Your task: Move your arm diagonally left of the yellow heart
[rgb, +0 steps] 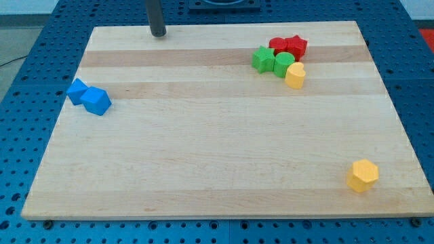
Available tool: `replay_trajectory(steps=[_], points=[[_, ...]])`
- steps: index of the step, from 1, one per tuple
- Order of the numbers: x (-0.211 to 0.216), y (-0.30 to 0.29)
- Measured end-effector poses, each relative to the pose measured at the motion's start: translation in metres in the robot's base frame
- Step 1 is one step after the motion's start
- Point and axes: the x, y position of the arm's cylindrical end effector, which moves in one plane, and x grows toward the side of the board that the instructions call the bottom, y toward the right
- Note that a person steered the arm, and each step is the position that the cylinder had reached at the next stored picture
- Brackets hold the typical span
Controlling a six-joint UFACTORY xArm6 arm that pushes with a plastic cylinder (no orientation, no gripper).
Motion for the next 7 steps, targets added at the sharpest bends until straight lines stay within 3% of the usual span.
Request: replay_trajectory(steps=[1, 2, 3, 5, 7], points=[[0.061, 0.004], [0.082, 0.042], [0.085, 0.098], [0.084, 0.15], [0.084, 0.171]])
